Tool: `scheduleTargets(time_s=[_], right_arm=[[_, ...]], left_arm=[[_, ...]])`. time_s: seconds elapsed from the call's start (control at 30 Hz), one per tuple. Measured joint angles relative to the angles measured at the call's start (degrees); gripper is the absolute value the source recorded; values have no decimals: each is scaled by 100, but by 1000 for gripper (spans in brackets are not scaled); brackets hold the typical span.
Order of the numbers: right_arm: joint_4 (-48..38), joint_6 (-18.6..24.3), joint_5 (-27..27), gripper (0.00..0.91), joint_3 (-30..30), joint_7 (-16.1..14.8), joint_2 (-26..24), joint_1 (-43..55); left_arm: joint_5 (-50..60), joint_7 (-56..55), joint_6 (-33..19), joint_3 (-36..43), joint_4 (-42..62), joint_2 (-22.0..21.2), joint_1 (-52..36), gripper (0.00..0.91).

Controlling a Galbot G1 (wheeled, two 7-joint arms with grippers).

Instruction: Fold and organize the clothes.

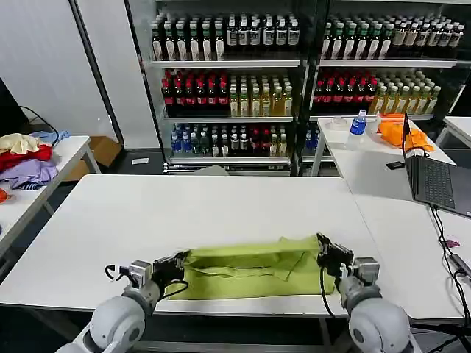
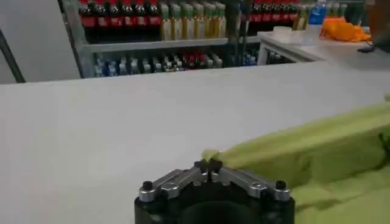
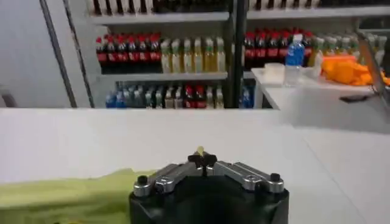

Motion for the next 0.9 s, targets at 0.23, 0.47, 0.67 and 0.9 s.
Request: scheduleTargets(time_s=[0.23,0.47,0.67,0.9], right_arm=[[24,2,-131,907,16,45,133,-221],[90,17,-246,907,82,21,225,-403],[217,103,-370,907,155,-71,229,-554],[450,196,-476,907,297,-116,222,-783]], left_arm=[[216,35,-45,-38,-8,-52,239,907],[454,34,-182,-59,-55,-160,343,907],[533,-39,-415,-104,-162,-278,399,907],[532,-222,-463,-206,-240,-494,562,907]])
